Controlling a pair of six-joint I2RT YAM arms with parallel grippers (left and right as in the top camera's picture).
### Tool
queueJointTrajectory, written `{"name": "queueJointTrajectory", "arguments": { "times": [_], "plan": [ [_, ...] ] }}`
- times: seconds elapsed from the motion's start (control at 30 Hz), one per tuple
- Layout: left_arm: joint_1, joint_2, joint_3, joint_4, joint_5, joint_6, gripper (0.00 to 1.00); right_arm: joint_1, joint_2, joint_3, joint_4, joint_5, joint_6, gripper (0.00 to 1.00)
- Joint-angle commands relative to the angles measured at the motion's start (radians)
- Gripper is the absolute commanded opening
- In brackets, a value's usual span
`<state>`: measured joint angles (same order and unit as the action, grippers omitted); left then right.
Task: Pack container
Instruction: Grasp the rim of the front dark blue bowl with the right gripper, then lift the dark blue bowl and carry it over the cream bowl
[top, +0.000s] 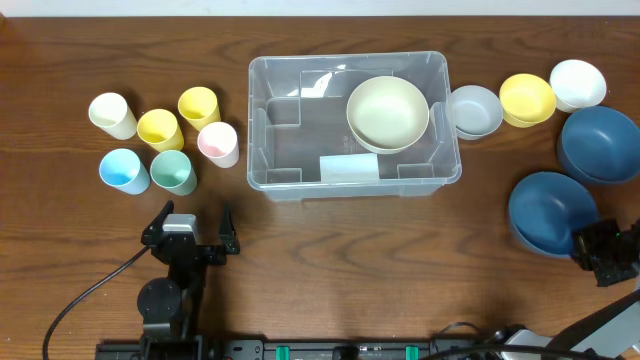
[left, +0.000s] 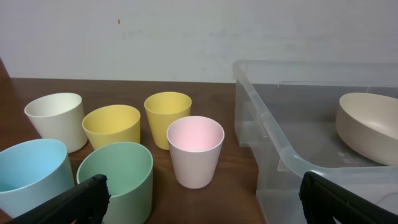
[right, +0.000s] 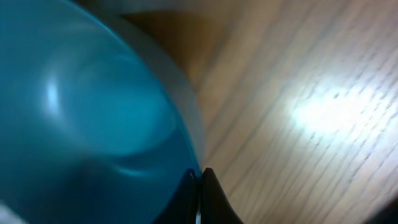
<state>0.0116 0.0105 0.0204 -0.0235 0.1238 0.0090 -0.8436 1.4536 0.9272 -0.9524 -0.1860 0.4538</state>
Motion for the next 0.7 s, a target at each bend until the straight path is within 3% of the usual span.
{"name": "queueJointTrajectory", "arguments": {
  "times": [0.0, 0.17, 0.37, 0.47, 0.67],
  "plan": [
    [0.005, -0.004, -0.016, -0.036, 0.014, 0.017, 0.98, 0.024, -0.046, 0.115, -0.039, -0.055, -0.055, 0.01],
    [0.005, -0.004, -0.016, -0.036, 0.014, 0.017, 0.98, 0.035, -0.122, 0.267, -0.133, -0.079, -0.082, 0.01],
    [0.005, -0.004, -0.016, -0.036, 0.014, 0.017, 0.98, 0.088, -0.186, 0.392, -0.178, -0.386, -0.200, 0.01],
    [0.005, -0.004, -0.016, -0.036, 0.014, 0.017, 0.98, 0.168, -0.216, 0.406, -0.163, -0.481, -0.224, 0.01],
    [0.005, -0.004, -0.016, -0.036, 0.014, 0.017, 0.98, 0.446, -0.246, 0.406, -0.043, -0.470, -0.202, 0.01]
  ]
}}
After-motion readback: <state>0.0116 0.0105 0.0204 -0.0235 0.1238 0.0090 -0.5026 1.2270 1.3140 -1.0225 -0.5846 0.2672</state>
